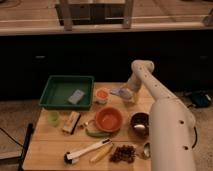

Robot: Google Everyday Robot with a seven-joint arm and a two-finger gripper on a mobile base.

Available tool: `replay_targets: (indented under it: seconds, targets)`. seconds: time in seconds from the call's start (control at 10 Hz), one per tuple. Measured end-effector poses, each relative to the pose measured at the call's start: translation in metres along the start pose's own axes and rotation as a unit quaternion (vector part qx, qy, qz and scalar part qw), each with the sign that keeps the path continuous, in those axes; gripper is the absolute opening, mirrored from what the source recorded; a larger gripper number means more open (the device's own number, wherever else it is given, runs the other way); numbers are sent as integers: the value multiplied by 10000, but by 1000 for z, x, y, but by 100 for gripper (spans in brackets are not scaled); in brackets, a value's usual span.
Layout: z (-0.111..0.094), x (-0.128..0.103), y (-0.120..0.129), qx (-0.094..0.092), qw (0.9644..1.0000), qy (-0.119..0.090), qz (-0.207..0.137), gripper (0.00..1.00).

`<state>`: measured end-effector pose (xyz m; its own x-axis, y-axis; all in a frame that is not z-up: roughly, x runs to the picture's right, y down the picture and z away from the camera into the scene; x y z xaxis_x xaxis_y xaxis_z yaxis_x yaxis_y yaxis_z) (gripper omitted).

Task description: Wipe red bowl with towel

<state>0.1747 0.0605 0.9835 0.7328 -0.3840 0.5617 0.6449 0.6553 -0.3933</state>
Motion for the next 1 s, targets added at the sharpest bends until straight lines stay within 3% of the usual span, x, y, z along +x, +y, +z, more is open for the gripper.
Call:
replay_targets:
  seconds: [0.3,0.7,0.9,1.0]
  targets:
    - [4,0,9,8,9999,-147,61,44]
    - [-1,-1,7,23,9999,-146,44,3]
    - [0,-2,10,71,9997,-201,76,0]
    - [1,1,15,195,9994,-243,139,0]
